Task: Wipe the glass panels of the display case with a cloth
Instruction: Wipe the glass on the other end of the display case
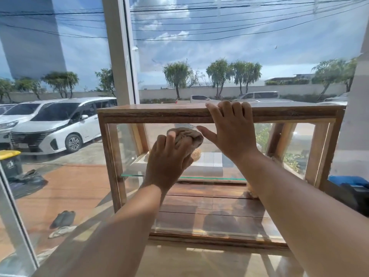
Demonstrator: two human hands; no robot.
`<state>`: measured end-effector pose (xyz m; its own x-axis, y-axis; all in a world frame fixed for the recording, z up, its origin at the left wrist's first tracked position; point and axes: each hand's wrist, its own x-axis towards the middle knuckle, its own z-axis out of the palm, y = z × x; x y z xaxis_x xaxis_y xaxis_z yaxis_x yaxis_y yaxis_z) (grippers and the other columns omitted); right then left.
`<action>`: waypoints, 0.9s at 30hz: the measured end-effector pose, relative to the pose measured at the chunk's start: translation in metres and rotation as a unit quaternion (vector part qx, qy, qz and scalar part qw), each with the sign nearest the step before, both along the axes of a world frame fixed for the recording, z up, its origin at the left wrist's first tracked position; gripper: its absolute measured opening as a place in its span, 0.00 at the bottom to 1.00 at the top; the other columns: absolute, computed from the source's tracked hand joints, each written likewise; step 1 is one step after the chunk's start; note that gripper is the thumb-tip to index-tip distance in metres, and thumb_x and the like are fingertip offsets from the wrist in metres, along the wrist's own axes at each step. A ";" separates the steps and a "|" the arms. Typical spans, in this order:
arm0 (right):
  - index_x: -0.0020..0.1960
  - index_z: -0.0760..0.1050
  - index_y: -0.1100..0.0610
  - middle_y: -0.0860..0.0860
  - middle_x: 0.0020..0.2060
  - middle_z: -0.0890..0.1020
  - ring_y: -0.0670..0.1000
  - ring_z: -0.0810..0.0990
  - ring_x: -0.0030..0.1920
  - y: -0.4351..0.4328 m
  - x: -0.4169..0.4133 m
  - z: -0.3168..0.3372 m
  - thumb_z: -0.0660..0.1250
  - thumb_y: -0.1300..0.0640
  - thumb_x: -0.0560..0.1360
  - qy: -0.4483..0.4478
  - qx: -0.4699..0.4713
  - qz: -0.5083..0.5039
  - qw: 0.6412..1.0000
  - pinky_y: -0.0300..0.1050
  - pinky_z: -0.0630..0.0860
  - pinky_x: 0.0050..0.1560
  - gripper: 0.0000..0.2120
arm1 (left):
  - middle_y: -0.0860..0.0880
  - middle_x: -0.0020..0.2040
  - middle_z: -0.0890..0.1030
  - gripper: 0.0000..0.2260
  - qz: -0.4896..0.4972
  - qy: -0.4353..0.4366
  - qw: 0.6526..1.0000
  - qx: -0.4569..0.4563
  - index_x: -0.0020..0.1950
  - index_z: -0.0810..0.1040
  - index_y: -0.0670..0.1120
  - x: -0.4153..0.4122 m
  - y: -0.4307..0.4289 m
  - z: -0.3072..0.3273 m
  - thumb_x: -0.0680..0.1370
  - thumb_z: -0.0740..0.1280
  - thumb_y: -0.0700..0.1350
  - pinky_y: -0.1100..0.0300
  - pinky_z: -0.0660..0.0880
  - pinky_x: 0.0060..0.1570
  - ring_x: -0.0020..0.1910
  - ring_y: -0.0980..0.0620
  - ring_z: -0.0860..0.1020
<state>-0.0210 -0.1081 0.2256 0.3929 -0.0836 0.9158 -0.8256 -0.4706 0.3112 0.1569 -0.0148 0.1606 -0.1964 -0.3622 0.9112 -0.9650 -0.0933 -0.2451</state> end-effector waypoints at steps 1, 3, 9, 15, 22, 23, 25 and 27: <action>0.69 0.70 0.55 0.57 0.53 0.76 0.60 0.73 0.52 0.000 0.000 0.001 0.58 0.34 0.79 -0.002 0.002 0.002 1.000 0.58 0.66 0.60 0.29 | 0.35 0.59 0.74 0.18 -0.002 -0.032 0.999 0.017 0.60 0.70 0.47 -0.008 -0.005 0.001 0.74 0.68 0.49 0.47 0.73 0.44 0.47 0.39 0.72; 0.69 0.71 0.55 0.57 0.53 0.75 0.60 0.73 0.52 0.000 0.000 0.003 0.58 0.34 0.79 -0.003 0.009 0.009 1.000 0.58 0.65 0.60 0.29 | 0.37 0.60 0.74 0.16 0.005 -0.051 0.998 0.029 0.59 0.71 0.48 -0.008 -0.007 0.003 0.73 0.68 0.49 0.48 0.73 0.44 0.46 0.39 0.72; 0.66 0.72 0.55 0.56 0.51 0.75 0.59 0.73 0.51 0.000 -0.003 0.000 0.59 0.34 0.78 -0.002 0.014 0.017 1.000 0.57 0.67 0.59 0.28 | 0.35 0.60 0.74 0.16 0.035 -0.039 0.997 0.057 0.58 0.73 0.45 0.048 0.015 -0.011 0.74 0.70 0.47 0.45 0.76 0.46 0.50 0.37 0.72; 0.63 0.71 0.55 0.57 0.50 0.75 0.59 0.73 0.49 -0.006 0.003 -0.004 0.60 0.33 0.77 -0.023 -0.018 0.004 1.000 0.57 0.68 0.58 0.28 | 0.33 0.58 0.68 0.15 0.117 0.144 0.982 0.005 0.56 0.69 0.42 0.108 0.051 0.003 0.74 0.69 0.46 0.37 0.74 0.45 0.51 0.33 0.69; 0.64 0.70 0.54 0.57 0.49 0.75 0.60 0.73 0.49 -0.010 0.005 -0.005 0.57 0.33 0.78 -0.038 -0.039 0.012 0.998 0.57 0.66 0.57 0.27 | 0.32 0.57 0.71 0.14 0.084 0.141 0.985 -0.062 0.53 0.68 0.41 0.044 0.016 0.003 0.80 0.62 0.52 0.42 0.69 0.48 0.50 0.36 0.69; 0.64 0.70 0.54 0.57 0.49 0.75 0.60 0.73 0.49 -0.011 0.005 -0.006 0.57 0.33 0.79 -0.039 -0.041 0.013 0.998 0.57 0.66 0.57 0.27 | 0.33 0.56 0.72 0.15 0.070 0.125 0.988 -0.065 0.53 0.69 0.41 0.031 0.010 0.003 0.80 0.61 0.54 0.44 0.69 0.47 0.49 0.37 0.69; 0.64 0.72 0.54 0.57 0.48 0.75 0.59 0.74 0.49 -0.012 0.003 -0.006 0.58 0.33 0.79 -0.040 -0.049 0.016 0.998 0.57 0.66 0.57 0.28 | 0.34 0.56 0.73 0.17 0.044 0.072 0.994 -0.065 0.54 0.71 0.42 0.005 -0.001 0.004 0.80 0.60 0.56 0.47 0.69 0.45 0.48 0.38 0.69; 0.64 0.73 0.55 0.56 0.48 0.76 0.60 0.74 0.49 -0.014 0.000 -0.004 0.59 0.33 0.78 -0.042 -0.058 0.017 0.997 0.57 0.66 0.57 0.28 | 0.34 0.56 0.75 0.14 0.020 -0.004 0.998 -0.051 0.54 0.75 0.43 -0.010 -0.011 0.004 0.81 0.61 0.53 0.47 0.69 0.43 0.46 0.39 0.69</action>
